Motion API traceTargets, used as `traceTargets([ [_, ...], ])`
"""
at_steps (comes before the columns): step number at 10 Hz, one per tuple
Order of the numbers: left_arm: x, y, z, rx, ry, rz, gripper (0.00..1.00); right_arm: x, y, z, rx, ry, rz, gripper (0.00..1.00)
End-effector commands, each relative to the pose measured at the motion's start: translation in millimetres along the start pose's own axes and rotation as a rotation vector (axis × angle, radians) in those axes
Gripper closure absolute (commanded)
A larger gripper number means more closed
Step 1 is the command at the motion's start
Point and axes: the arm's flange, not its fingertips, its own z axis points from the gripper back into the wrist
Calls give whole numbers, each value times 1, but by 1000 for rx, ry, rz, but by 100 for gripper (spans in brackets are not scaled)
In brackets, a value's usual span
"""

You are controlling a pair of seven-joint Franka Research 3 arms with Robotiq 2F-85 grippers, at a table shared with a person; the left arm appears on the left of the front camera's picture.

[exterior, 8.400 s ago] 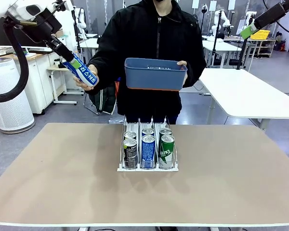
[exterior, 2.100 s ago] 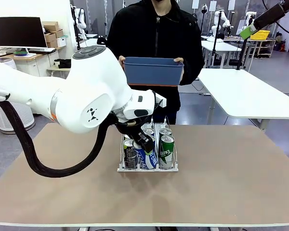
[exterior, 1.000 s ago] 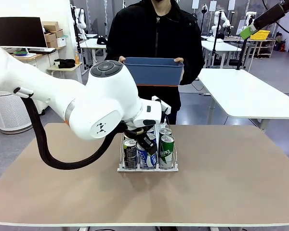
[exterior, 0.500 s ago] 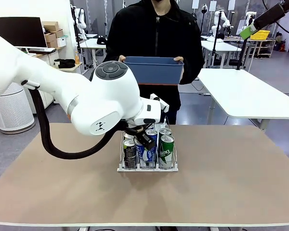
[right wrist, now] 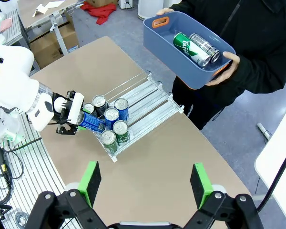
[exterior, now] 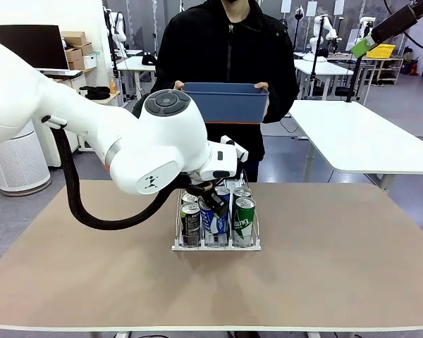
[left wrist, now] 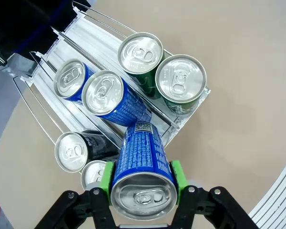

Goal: Fill the beverage cans into the dispenser.
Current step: Place the picked Ionic drink in the line of the Automatic Can Dispenser with the same cans.

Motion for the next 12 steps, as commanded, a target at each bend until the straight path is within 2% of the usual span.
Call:
traceTargets([
  [1, 16, 11, -15, 19, -64, 6, 42, -1, -1, 0, 6, -7, -3, 0],
  [5, 23, 12, -30, 10, -46, -3, 42, -1, -1, 0, 6, -7, -3, 0],
  [10, 21, 10, -58, -58, 10, 2, 42, -1, -1, 0, 6, -7, -3, 0],
  [11, 20, 14, -50, -88, 10, 6, 42, -1, -1, 0, 6, -7, -3, 0],
  [12, 14, 4, -48, -55, 29, 2, 42, -1, -1, 0, 6, -7, -3, 0],
])
